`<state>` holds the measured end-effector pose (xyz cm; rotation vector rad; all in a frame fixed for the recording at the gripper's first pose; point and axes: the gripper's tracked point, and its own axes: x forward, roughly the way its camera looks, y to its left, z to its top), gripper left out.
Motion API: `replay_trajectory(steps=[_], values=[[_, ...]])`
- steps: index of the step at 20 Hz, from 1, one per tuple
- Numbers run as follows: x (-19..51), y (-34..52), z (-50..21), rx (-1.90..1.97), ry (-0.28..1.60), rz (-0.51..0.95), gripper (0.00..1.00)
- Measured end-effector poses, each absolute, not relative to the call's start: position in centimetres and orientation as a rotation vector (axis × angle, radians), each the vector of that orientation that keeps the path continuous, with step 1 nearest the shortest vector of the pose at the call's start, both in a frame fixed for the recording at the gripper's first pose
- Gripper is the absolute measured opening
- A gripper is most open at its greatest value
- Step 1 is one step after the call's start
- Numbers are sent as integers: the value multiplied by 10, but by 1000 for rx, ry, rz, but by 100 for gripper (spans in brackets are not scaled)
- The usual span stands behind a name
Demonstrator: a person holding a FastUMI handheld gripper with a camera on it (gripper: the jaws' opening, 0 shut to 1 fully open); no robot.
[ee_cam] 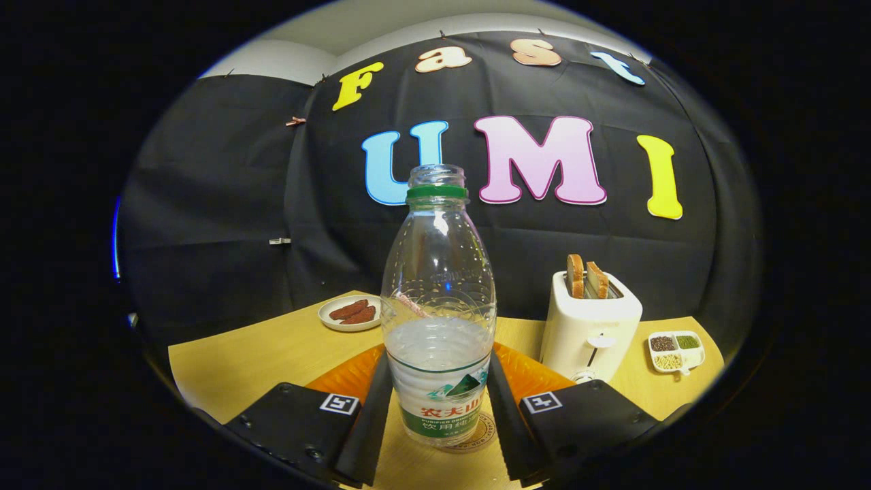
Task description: Take the bottle from table, then pour the juice into the cup, finally place the bottle on the coaster
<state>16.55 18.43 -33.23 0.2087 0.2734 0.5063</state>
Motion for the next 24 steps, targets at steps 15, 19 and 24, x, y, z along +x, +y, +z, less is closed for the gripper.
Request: replay_trajectory(steps=[15,19,24], values=[[196,191,-408,219,336,459,74],[189,189,-410,220,347,458,75],[173,198,-420,281,427,490,85]])
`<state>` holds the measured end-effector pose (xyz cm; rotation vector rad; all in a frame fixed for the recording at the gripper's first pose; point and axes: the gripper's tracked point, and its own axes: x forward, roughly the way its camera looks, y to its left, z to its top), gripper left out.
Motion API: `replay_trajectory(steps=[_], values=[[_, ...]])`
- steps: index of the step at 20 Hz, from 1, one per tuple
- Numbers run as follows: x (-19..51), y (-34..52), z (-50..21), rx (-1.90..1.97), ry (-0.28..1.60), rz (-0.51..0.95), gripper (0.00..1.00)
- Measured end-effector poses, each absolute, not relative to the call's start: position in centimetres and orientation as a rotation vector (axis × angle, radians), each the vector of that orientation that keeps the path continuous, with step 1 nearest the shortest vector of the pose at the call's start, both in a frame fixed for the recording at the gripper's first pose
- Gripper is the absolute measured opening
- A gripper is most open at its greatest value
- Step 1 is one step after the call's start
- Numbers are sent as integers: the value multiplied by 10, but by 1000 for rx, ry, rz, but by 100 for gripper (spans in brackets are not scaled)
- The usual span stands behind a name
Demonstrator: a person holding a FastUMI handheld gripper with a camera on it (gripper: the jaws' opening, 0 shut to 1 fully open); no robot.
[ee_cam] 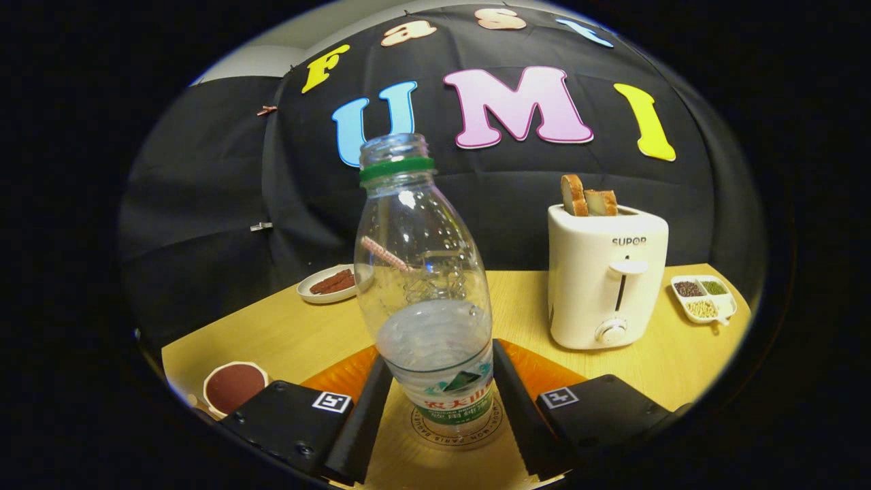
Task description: Take the bottle from table, then pour the juice into the cup, finally place the bottle on the coaster
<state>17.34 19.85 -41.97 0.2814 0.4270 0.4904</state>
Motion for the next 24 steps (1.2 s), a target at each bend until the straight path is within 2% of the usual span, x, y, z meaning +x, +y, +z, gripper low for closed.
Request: replay_trajectory(steps=[8,17,24], values=[[163,187,-421,223,437,472,99],[122,153,-385,182,467,459,99],[103,139,-291,220,388,435,99]])
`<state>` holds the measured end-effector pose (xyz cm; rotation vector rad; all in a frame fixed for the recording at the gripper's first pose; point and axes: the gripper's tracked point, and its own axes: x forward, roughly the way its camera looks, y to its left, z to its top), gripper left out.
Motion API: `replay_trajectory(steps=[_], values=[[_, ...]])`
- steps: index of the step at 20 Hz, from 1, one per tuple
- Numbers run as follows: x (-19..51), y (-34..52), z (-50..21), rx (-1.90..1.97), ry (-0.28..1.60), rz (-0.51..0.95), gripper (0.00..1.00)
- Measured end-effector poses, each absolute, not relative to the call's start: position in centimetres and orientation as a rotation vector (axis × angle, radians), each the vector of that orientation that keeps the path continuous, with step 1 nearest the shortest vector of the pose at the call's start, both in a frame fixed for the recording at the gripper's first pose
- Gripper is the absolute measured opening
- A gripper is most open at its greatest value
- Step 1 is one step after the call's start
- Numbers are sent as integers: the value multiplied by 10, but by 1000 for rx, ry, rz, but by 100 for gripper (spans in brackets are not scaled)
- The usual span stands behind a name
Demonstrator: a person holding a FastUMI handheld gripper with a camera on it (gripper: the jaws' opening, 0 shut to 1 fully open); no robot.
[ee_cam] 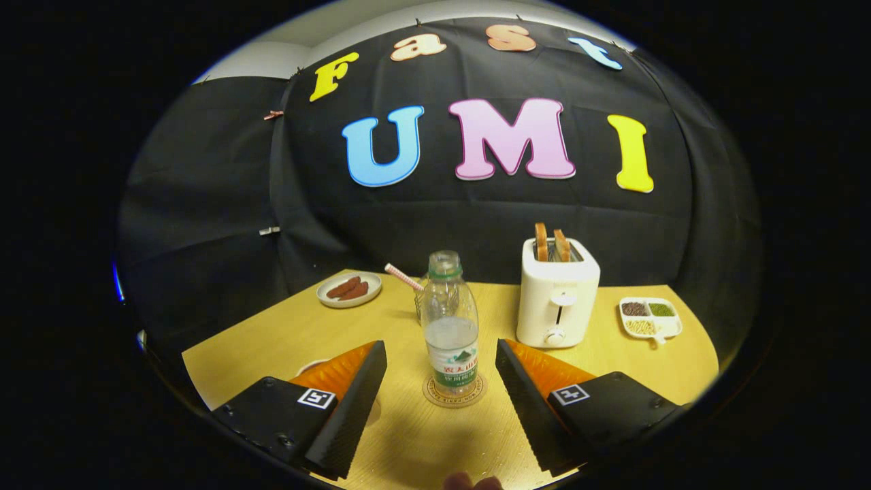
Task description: Take the bottle from table, then pour the juice into the cup, finally place the bottle on the coaster
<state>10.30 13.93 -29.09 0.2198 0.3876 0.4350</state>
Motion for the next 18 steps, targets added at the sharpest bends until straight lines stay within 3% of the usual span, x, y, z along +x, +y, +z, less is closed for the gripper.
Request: replay_trajectory(steps=[6,18], values=[[95,115,-206,250,305,391,99],[40,68,-109,106,217,362,97]])
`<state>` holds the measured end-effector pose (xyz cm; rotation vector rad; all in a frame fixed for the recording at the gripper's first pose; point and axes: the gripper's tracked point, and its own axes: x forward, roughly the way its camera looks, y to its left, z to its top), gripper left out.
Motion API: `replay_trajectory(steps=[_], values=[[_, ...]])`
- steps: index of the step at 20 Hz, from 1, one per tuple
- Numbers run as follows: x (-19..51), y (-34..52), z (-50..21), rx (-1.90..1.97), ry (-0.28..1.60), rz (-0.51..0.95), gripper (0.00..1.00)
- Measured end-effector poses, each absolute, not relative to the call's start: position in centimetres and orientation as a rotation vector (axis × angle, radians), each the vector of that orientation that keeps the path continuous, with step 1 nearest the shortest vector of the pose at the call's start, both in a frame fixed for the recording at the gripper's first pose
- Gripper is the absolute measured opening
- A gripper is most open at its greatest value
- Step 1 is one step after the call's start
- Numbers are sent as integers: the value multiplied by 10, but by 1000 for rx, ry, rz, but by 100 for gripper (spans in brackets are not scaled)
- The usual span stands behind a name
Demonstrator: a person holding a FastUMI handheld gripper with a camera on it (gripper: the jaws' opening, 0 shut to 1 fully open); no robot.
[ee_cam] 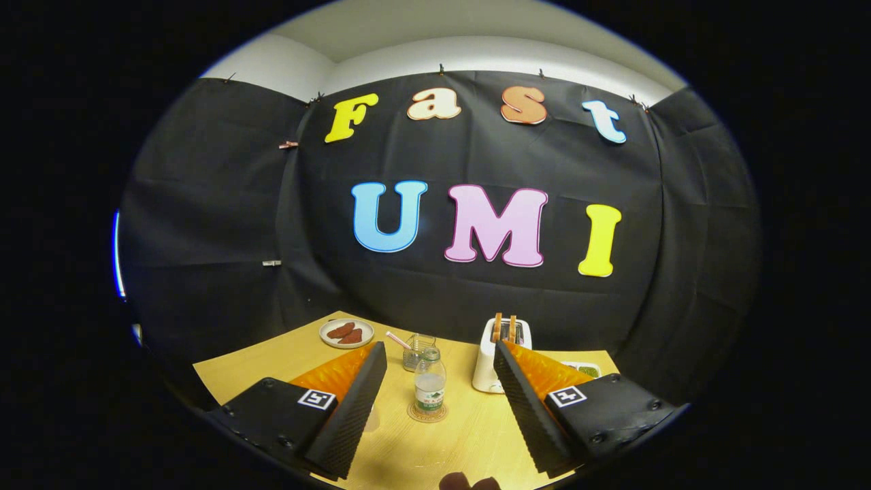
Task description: Take the bottle from table, then pour the juice into the cup, finally place the bottle on the coaster
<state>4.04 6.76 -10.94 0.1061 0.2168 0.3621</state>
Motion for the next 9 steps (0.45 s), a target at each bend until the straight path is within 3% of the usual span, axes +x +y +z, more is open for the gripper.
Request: replay_trajectory(steps=[9], values=[[14,61,-75,66,145,340,96]])
